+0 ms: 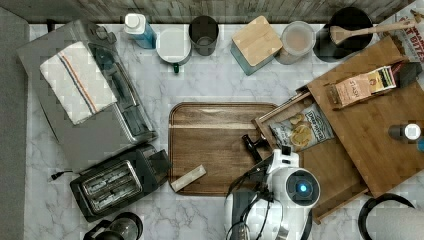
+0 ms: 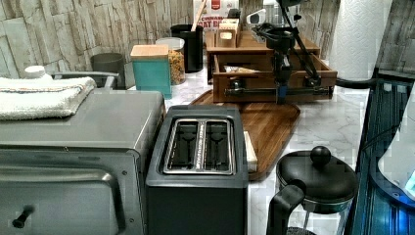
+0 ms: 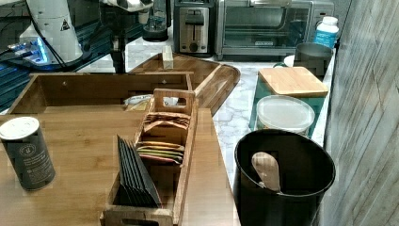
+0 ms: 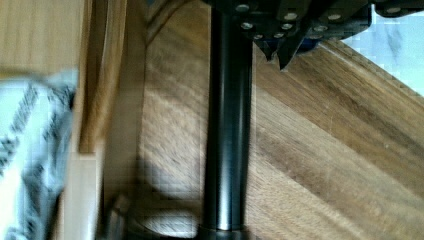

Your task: Close the drawer.

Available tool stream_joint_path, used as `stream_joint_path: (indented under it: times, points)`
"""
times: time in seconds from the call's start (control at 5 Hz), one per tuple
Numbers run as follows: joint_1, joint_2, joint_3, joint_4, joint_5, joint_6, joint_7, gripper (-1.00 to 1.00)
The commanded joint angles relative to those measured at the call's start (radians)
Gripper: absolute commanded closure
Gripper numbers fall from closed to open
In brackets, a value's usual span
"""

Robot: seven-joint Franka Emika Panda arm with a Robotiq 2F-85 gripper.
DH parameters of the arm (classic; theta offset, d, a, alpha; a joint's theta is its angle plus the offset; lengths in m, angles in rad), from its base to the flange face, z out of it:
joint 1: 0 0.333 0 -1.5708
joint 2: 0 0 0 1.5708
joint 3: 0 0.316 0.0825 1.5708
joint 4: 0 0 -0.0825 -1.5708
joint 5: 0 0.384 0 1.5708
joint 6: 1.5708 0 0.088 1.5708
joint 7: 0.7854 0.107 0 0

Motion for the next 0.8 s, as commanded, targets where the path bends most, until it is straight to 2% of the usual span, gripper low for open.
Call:
stream_joint_path:
  times: [0.2, 0.4, 0.6, 0.8]
  points:
    - [-0.092, 0.205, -0.087, 0.458, -0.007, -0.184, -0.246, 1.00]
    - [-0.027, 0.228, -0.180, 0.546, 0.019, -0.213, -0.293, 1.00]
    - [-0.071, 0.193, -0.148, 0.530, -0.009, -0.105, -0.296, 1.00]
    - [-0.094, 0.236, -0.163, 0.607, 0.040, -0.111, -0.382, 1.00]
